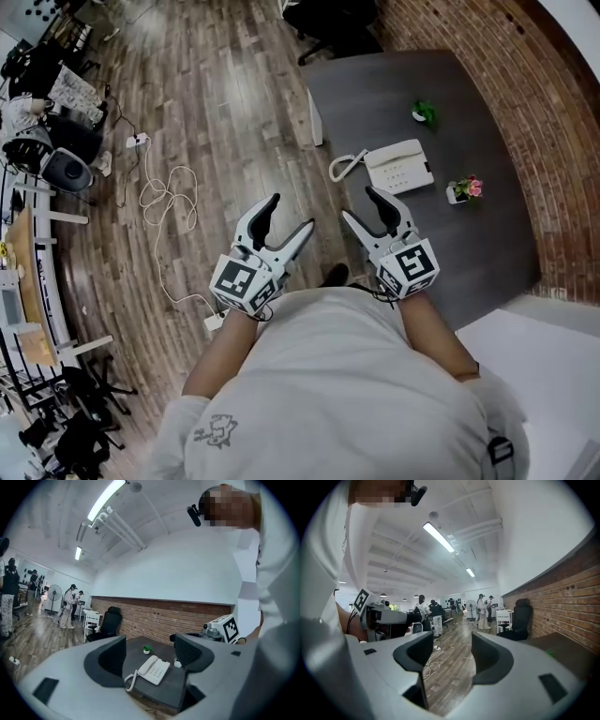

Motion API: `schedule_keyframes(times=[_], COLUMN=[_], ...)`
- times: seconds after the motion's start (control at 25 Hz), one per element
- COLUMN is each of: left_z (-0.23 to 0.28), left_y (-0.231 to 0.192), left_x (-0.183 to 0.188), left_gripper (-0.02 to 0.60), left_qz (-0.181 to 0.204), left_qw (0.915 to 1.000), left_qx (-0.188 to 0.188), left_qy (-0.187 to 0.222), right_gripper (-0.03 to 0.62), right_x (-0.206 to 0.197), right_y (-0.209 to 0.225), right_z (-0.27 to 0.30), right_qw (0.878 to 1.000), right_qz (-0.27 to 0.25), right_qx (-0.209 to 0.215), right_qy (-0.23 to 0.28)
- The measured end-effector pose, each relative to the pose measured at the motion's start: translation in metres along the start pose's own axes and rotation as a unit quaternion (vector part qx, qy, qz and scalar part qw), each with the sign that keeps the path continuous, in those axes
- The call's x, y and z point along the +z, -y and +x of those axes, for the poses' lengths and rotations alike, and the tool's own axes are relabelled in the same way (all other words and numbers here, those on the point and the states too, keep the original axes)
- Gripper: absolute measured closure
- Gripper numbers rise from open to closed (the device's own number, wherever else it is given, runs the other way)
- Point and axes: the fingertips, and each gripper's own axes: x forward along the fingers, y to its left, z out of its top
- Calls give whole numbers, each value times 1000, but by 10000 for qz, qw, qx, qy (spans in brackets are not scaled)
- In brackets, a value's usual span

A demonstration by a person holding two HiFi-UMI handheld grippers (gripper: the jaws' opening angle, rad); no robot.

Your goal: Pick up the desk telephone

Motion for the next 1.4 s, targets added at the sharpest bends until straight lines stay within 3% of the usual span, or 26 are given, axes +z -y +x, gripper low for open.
schedule_keyframes(times=[0.36,0.68,0.92,1.04,1.24,1.4], left_z=[65,95,132,164,221,253], left_y=[10,14,4,3,-9,-28], left_x=[6,5,10,7,-6,-4], left_gripper=[250,255,256,256,256,257], left_qz=[108,87,88,73,113,97], left_qw=[9994,9975,9929,9856,9647,9484], left_qx=[-332,-683,-1177,-1670,-2531,-3039], left_qy=[-35,-153,-152,-250,-711,-898], right_gripper=[336,335,335,336,336,336], right_x=[-6,-7,-4,-9,-24,-30], right_y=[67,92,115,132,163,175], right_z=[-22,-31,-33,-38,-33,-14], right_qw=[9989,9963,9902,9827,9649,9532], right_qz=[163,254,286,349,527,646], right_qx=[-433,-822,-1361,-1817,-2573,-2948], right_qy=[-17,49,78,56,-67,-188])
